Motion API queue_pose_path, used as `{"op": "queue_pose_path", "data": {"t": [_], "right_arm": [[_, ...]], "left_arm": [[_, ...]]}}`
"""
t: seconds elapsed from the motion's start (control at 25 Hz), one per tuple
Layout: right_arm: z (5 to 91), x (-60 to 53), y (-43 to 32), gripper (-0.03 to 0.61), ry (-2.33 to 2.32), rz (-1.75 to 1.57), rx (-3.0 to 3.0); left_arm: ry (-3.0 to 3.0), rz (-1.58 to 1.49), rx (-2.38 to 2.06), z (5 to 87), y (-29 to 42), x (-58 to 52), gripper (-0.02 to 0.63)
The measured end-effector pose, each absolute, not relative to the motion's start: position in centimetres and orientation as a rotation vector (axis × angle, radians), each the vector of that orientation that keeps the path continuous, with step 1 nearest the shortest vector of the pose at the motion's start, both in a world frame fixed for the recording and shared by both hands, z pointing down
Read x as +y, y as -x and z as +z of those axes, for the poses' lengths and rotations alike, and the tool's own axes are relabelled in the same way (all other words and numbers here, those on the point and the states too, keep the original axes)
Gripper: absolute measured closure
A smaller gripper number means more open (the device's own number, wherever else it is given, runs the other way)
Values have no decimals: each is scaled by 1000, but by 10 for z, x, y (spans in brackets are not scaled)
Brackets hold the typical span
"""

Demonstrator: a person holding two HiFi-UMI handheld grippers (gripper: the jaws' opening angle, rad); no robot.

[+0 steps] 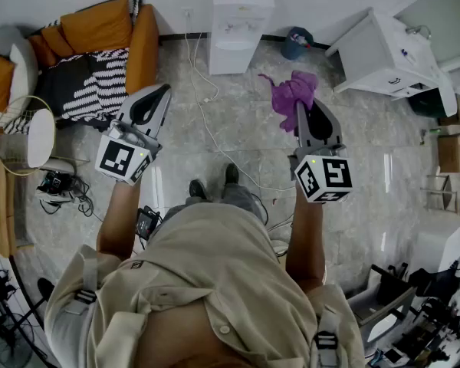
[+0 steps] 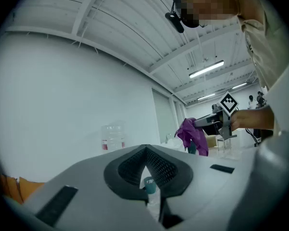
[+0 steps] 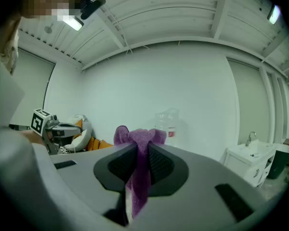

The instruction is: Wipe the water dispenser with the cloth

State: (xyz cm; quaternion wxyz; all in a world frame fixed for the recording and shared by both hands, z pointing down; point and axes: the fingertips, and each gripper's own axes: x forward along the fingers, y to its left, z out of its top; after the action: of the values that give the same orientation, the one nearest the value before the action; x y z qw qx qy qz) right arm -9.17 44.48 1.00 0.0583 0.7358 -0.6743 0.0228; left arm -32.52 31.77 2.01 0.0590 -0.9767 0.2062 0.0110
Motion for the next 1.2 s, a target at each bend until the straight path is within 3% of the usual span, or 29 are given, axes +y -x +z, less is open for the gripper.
{"op": "queue_pose_path", "data": {"t": [0.64, 1.2], "right_arm": [[7, 455, 100, 518, -2243, 78, -2034], [24, 390, 20, 515, -2195, 161, -2205]], "left_arm": [[2972, 63, 579, 17, 323, 326, 598], [2945, -20, 711, 24, 258, 288, 598]]}}
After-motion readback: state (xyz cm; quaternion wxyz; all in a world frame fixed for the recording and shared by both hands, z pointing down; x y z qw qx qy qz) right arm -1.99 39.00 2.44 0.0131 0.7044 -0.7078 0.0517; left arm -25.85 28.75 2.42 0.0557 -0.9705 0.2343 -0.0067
